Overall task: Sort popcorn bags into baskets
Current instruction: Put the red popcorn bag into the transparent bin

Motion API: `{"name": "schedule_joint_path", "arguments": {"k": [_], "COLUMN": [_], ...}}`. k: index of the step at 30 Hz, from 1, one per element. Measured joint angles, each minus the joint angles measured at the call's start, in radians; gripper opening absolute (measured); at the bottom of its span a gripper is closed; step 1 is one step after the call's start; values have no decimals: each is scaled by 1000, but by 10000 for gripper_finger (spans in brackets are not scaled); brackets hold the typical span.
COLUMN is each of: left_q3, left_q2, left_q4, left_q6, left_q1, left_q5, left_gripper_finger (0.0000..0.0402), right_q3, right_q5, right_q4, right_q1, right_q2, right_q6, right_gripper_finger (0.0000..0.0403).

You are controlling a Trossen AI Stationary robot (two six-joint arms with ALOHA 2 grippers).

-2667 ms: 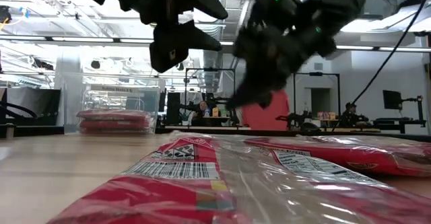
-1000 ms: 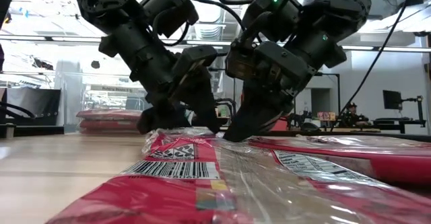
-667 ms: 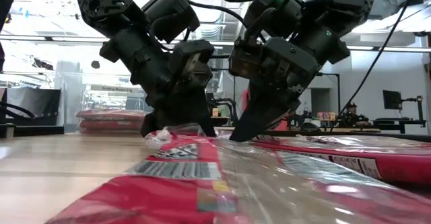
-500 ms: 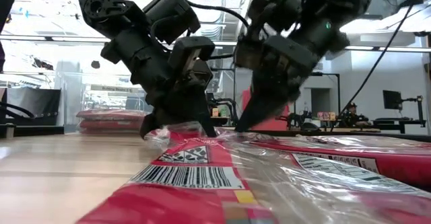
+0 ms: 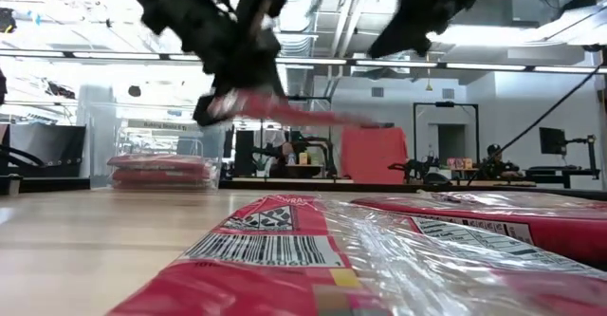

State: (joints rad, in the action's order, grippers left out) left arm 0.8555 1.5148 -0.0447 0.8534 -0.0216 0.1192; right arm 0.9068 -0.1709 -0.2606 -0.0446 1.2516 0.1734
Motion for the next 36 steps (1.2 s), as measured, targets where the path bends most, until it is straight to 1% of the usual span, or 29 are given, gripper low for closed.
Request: {"name": "schedule_joint_path", "arguments": {"k": [3,4,7,8,10,12,14,17,20,22,24,27,30,33,36], "left_q3": [10,21,69,92,134,191,253,363,457,506,541,580,585,586,586], "left_q2": [-120,-156,-279,-307,-369,-403,-428,-431,-410,-389,-370,-338,-316,-278,-235], "left_q4": [108,145,335,380,497,588,665,794,908,922,979,1028,1087,1107,1181], "left_q6": [-57,-77,-154,-185,-253,-317,-386,-482,-605,-658,-730,-810,-901,-965,-1014], "left_q1": [-40,-57,-122,-146,-203,-261,-334,-439,-541,-605,-670,-747,-821,-875,-916], "left_q5": [-8,-22,-86,-110,-157,-179,-191,-210,-238,-239,-232,-239,-240,-235,-232], "left_gripper_finger": [1,1,1,1,1,1,1,1,0,0,0,0,0,1,4], "right_q3": [3,1,2,0,2,0,2,-1,2,1,1,1,1,1,1], "right_q5": [-34,-44,-46,-45,-40,-41,-42,-34,-8,12,14,19,21,29,54], "right_q4": [-22,-53,-65,-86,-75,-101,-86,-112,-100,-101,-99,-105,-104,-102,-105], "right_q1": [19,26,47,56,68,84,91,97,99,99,94,90,81,79,79], "right_q2": [-63,-82,-109,-116,-112,-110,-87,-56,-15,13,34,64,88,107,124], "right_q6": [-18,-26,-43,-50,-52,-62,-76,-81,-87,-100,-103,-103,-104,-104,-104], "right_gripper_finger": [18,22,35,38,39,38,33,24,18,18,23,33,39,38,31]}}
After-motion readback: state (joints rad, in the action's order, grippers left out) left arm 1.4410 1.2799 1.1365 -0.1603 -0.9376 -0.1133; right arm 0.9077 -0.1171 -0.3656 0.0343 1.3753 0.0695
